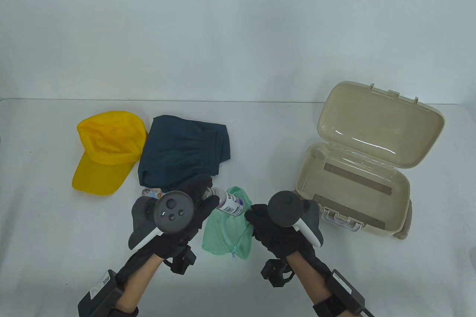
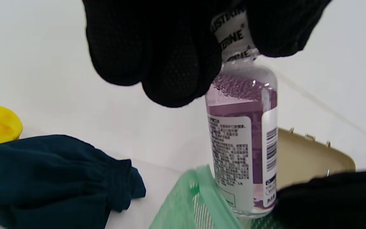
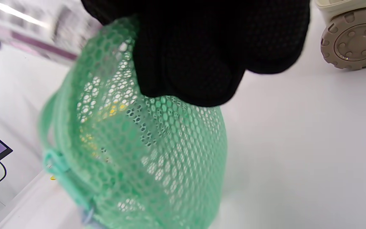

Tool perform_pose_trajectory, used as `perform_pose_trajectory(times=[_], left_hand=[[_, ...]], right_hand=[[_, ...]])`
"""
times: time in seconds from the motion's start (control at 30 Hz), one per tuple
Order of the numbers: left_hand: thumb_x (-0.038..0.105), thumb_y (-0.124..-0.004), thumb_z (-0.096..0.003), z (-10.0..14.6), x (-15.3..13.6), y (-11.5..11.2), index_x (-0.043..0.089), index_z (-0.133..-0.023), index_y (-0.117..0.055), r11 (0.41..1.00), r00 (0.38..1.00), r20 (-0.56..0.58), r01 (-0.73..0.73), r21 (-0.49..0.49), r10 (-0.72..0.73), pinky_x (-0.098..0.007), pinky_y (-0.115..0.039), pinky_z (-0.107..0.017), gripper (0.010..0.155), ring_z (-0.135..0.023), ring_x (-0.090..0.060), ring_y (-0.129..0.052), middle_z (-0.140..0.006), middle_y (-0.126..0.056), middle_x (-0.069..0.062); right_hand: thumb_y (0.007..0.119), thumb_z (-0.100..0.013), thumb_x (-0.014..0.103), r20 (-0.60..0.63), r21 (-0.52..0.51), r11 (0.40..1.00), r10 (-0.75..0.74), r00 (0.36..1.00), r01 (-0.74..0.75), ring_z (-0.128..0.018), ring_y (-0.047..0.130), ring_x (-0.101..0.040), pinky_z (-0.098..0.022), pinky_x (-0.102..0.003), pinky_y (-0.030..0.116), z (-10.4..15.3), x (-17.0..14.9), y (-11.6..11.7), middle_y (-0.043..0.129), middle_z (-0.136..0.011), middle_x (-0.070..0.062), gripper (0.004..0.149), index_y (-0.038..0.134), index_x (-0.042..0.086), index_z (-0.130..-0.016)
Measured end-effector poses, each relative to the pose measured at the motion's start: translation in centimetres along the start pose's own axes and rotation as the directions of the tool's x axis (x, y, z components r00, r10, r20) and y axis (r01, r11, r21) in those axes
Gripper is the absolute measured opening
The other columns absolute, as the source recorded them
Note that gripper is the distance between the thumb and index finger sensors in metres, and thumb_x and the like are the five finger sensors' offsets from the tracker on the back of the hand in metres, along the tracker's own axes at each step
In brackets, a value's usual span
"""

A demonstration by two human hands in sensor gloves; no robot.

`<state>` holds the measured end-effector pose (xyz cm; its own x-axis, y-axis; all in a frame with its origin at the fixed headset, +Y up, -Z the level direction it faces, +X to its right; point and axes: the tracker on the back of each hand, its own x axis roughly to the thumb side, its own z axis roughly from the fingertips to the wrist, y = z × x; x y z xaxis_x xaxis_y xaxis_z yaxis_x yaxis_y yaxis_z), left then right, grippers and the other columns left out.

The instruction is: Pack suitcase

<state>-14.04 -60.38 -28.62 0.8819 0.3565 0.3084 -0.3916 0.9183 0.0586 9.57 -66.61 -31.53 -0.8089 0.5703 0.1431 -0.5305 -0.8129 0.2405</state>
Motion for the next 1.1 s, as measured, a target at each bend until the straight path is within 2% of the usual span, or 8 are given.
perform_pose_trajectory(times=[0.07, 0.17, 0.37, 0.63, 0.73, 0.83, 0.93, 1.1], left_hand=[[0.046, -0.073, -0.0536, -0.2, 0.0, -0.8, 0.015, -0.106, -0.065, 0.999, 1.000, 0.007, 0.013, -0.034, -0.013, -0.039, -0.086, -0.054, 0.061, -0.062, -0.021, -0.100, -0.085, -0.090, -0.007], [0.045, -0.074, -0.0537, -0.6, 0.2, -1.9, 0.015, -0.106, -0.064, 0.989, 0.997, 0.056, 0.051, -0.141, -0.043, -0.040, -0.085, -0.055, 0.061, -0.064, -0.022, -0.100, -0.086, -0.089, -0.007], [0.046, -0.075, -0.0525, -1.5, 1.6, -3.8, 0.018, -0.106, -0.066, 0.935, 0.969, 0.175, 0.219, -0.281, -0.174, -0.040, -0.085, -0.055, 0.061, -0.063, -0.021, -0.100, -0.085, -0.090, -0.006], [0.045, -0.076, -0.0523, -4.1, 2.0, -5.9, 0.017, -0.106, -0.068, 0.840, 0.974, 0.190, 0.205, -0.502, -0.124, -0.040, -0.085, -0.054, 0.061, -0.061, -0.021, -0.101, -0.083, -0.092, -0.007], [0.045, -0.077, -0.0524, -4.8, 2.1, -7.0, 0.017, -0.106, -0.069, 0.803, 0.971, 0.189, 0.230, -0.549, -0.149, -0.040, -0.086, -0.053, 0.061, -0.060, -0.020, -0.102, -0.083, -0.093, -0.007], [0.044, -0.075, -0.0527, -5.4, 2.2, -7.9, 0.017, -0.107, -0.069, 0.790, 0.967, 0.186, 0.252, -0.559, -0.177, -0.040, -0.086, -0.053, 0.061, -0.059, -0.020, -0.102, -0.082, -0.093, -0.007], [0.042, -0.072, -0.0541, -5.8, 2.2, -8.5, 0.016, -0.108, -0.067, 0.802, 0.971, 0.163, 0.237, -0.549, -0.175, -0.039, -0.086, -0.052, 0.060, -0.059, -0.019, -0.102, -0.082, -0.093, -0.007], [0.041, -0.070, -0.0535, -5.9, 2.2, -9.8, 0.020, -0.106, -0.069, 0.864, 0.953, 0.135, 0.304, -0.401, -0.272, -0.035, -0.088, -0.048, 0.057, -0.051, -0.014, -0.103, -0.075, -0.096, -0.003]], right_hand=[[0.068, -0.058, 0.041, 0.000, -0.003, 1.000, -0.002, 1.000, 0.002, -0.042, 0.105, -0.014, -0.037, -0.038, 0.090, 0.0, 0.0, 0.0, 0.102, -0.057, 0.001, 0.045, 0.084, 0.009, -0.084], [0.068, -0.057, 0.043, 0.001, -0.008, 1.000, 0.001, 1.000, -0.001, -0.044, 0.104, -0.013, -0.038, -0.037, 0.089, 0.0, -0.1, 0.0, 0.102, -0.058, 0.002, 0.045, 0.084, 0.010, -0.084], [0.068, -0.057, 0.044, 0.018, -0.013, 1.000, 0.003, 1.000, -0.002, -0.045, 0.104, -0.014, -0.039, -0.038, 0.089, 0.1, 0.3, 0.0, 0.102, -0.059, 0.003, 0.045, 0.084, 0.011, -0.085], [0.068, -0.057, 0.043, 0.044, 0.017, 1.000, 0.016, 0.999, -0.016, -0.047, 0.103, -0.014, -0.041, -0.038, 0.089, 0.1, 0.4, 0.3, 0.101, -0.061, 0.002, 0.045, 0.083, 0.012, -0.086], [0.068, -0.057, 0.042, 0.057, 0.024, 0.999, 0.034, 0.998, -0.036, -0.049, 0.103, -0.015, -0.042, -0.039, 0.088, 0.0, 0.5, 0.5, 0.100, -0.063, 0.002, 0.045, 0.081, 0.012, -0.087], [0.068, -0.056, 0.042, 0.062, 0.028, 0.998, 0.050, 0.997, -0.051, -0.051, 0.102, -0.015, -0.043, -0.039, 0.087, -0.1, 0.5, 0.7, 0.100, -0.064, 0.001, 0.045, 0.081, 0.013, -0.088], [0.068, -0.056, 0.041, 0.061, 0.024, 0.998, 0.060, 0.996, -0.062, -0.051, 0.102, -0.016, -0.044, -0.039, 0.087, -0.1, 0.5, 0.7, 0.099, -0.064, 0.001, 0.045, 0.081, 0.012, -0.088], [0.068, -0.056, 0.041, 0.056, 0.017, 0.998, 0.059, 0.997, -0.060, -0.051, 0.102, -0.016, -0.044, -0.039, 0.087, -0.2, 0.4, 0.6, 0.099, -0.065, 0.001, 0.045, 0.081, 0.012, -0.088]])
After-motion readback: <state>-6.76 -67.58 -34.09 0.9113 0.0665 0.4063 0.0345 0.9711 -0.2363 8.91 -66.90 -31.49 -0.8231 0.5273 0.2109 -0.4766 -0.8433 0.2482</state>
